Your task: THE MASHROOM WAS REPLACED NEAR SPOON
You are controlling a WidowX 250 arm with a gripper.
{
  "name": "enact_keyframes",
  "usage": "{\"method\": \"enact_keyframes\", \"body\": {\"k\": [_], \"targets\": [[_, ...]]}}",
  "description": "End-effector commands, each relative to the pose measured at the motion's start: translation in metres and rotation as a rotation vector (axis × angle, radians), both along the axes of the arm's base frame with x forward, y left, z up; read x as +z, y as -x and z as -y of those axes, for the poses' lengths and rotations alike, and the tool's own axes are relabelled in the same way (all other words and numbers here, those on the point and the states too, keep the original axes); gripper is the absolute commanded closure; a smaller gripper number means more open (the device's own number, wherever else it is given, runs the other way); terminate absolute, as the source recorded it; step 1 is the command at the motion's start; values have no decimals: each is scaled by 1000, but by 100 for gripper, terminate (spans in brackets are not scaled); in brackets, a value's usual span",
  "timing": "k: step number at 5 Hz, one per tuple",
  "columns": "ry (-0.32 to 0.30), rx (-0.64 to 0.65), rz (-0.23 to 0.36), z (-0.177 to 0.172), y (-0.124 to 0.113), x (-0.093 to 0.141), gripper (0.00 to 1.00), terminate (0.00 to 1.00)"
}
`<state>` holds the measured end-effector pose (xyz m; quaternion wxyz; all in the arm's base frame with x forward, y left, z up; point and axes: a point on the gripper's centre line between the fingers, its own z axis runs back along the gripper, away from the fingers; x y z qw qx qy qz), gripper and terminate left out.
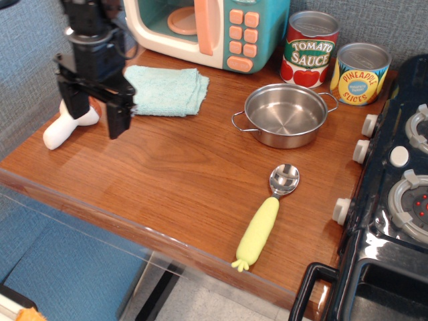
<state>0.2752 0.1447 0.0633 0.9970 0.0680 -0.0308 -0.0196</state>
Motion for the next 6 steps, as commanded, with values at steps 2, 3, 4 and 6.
{"method": "enact_keyframes", "body": {"k": [2,3,4,6], "targets": [[28,21,161,-55,13,8,0,0],[19,36,151,-63,1,2,0,0],[-15,48,117,-72,-3,-6,0,0],[8,107,2,-76,-1,-46,0,0]]}}
